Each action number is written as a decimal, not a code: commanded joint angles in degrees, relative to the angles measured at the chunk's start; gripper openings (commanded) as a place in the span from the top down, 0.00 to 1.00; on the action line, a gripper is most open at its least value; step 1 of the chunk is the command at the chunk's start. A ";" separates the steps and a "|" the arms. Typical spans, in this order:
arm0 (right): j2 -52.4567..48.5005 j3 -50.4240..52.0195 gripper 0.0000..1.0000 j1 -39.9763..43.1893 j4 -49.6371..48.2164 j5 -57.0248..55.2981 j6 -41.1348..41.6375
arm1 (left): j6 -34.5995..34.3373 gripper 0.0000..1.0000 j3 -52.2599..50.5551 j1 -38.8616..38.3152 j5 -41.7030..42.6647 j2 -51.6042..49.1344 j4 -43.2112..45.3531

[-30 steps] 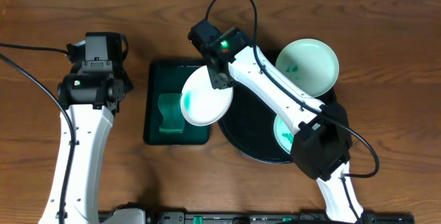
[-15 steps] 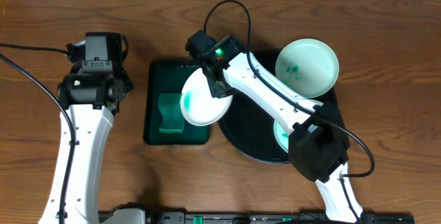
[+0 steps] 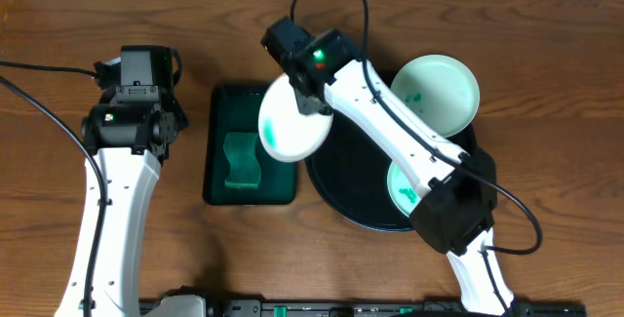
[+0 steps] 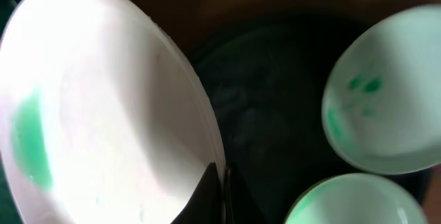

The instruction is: Clean dirty plates on tray and stack at the side

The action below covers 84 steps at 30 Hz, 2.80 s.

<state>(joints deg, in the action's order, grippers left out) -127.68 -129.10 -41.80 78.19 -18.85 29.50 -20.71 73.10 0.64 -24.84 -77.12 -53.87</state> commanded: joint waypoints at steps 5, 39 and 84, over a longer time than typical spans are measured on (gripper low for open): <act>-0.24 -7.58 0.99 -1.42 -0.04 -11.52 -3.06 | 0.74 0.20 0.31 0.20 -1.36 0.72 -0.28; -0.26 -8.00 0.99 -18.86 -19.30 -47.34 -31.08 | 0.74 0.20 0.31 0.20 -1.36 0.72 -0.28; 0.68 -7.93 0.99 49.48 14.01 32.79 -15.30 | 0.74 0.20 0.31 0.20 -1.36 0.72 -0.28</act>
<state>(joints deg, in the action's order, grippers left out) -127.68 -135.96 3.40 90.76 10.22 17.72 -20.69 73.10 0.97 -24.86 -77.12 -53.87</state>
